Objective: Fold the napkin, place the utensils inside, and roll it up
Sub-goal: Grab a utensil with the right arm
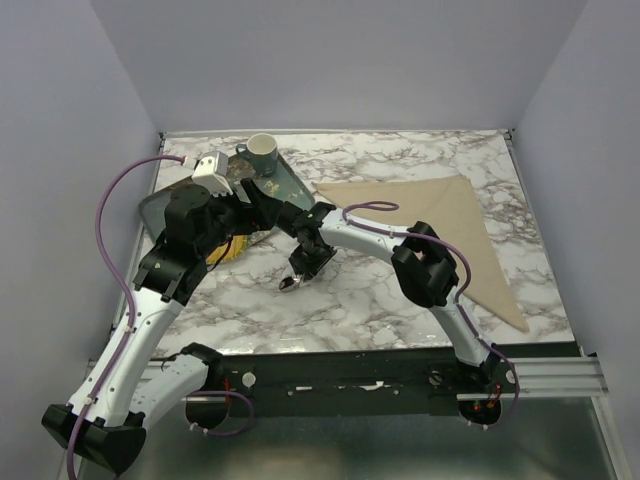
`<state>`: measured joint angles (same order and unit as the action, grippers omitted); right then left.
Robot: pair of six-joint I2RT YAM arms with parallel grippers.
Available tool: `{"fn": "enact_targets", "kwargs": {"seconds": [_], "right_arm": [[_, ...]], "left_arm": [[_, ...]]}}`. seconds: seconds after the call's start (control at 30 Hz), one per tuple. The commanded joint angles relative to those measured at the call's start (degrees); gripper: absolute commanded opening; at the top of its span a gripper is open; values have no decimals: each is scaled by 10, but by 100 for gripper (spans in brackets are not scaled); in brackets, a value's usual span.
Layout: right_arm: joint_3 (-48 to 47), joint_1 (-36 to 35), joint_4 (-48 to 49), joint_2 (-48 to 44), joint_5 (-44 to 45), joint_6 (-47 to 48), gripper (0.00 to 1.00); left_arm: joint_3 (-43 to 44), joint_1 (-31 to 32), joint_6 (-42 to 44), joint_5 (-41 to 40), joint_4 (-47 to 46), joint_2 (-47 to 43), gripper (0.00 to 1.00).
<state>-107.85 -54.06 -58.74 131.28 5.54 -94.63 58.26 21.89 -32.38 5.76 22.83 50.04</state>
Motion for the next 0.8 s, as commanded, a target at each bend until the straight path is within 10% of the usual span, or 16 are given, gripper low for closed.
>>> {"fn": "enact_targets", "kwargs": {"seconds": [0.0, 0.3, 0.77], "right_arm": [[5, -3, -3, 21, 54, 29, 38], [3, -4, 35, -9, 83, 117, 1], [248, 28, 136, -271, 125, 45, 1]], "left_arm": [[3, 3, 7, -10, 0, -5, 88], [-35, 3, 0, -16, 13, -14, 95], [-238, -2, -75, 124, -85, -43, 99]]}}
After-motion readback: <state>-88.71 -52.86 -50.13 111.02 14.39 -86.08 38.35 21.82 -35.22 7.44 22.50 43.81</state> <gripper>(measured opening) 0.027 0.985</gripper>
